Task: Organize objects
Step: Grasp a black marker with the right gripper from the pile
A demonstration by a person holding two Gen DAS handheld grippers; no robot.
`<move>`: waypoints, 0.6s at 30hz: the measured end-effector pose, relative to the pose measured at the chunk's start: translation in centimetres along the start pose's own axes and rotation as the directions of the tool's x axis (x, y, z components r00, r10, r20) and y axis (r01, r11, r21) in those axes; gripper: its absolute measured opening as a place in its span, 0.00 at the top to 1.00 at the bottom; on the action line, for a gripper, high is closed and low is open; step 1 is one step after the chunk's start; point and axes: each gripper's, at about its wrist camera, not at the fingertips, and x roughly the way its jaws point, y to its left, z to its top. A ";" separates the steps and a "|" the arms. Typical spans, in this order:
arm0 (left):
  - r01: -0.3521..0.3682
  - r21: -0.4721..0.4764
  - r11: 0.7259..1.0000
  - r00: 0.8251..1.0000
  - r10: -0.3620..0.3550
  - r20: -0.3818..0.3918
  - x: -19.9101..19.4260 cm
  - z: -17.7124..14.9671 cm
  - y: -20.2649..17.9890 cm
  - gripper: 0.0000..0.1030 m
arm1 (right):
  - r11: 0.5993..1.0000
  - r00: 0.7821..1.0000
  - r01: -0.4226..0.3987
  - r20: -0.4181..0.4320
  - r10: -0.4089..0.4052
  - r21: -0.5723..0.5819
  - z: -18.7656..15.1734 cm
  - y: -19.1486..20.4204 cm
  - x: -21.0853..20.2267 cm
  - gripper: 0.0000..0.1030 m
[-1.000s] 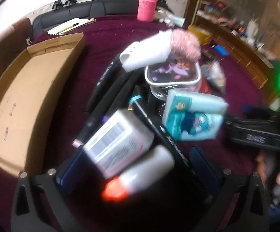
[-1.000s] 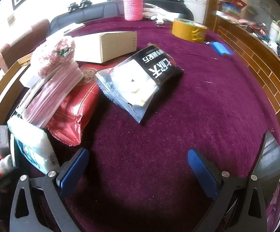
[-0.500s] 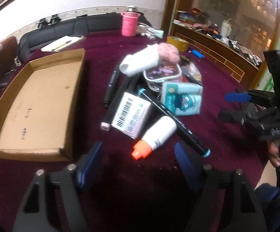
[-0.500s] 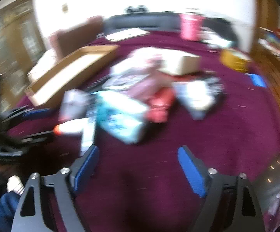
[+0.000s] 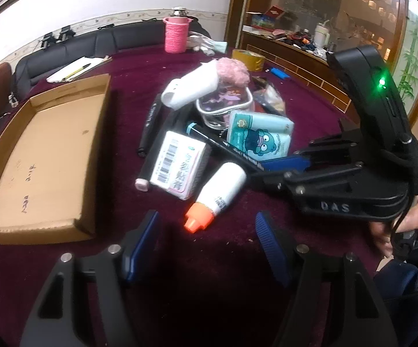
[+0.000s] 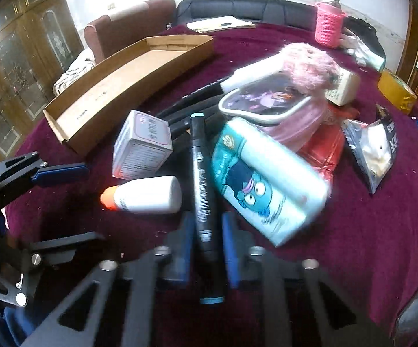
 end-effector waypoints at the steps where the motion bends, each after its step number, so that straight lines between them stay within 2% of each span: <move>1: 0.007 0.006 1.000 1.000 -0.007 -0.005 0.1 0.1 -0.1 0.38 | 1.000 1.000 -0.015 -0.001 0.015 0.010 -0.1 -0.2 -0.1 0.84; 6: 0.034 0.029 0.999 0.998 -0.032 -0.055 1.5 0.9 -0.6 0.59 | 0.998 0.999 -0.040 0.003 0.040 0.046 -1.4 -1.5 -1.2 0.84; 18: -0.025 0.060 0.998 0.993 0.031 -0.118 5.7 3.2 -2.3 0.61 | 0.995 0.996 -0.081 0.030 0.080 0.059 -2.8 -2.6 -1.9 0.84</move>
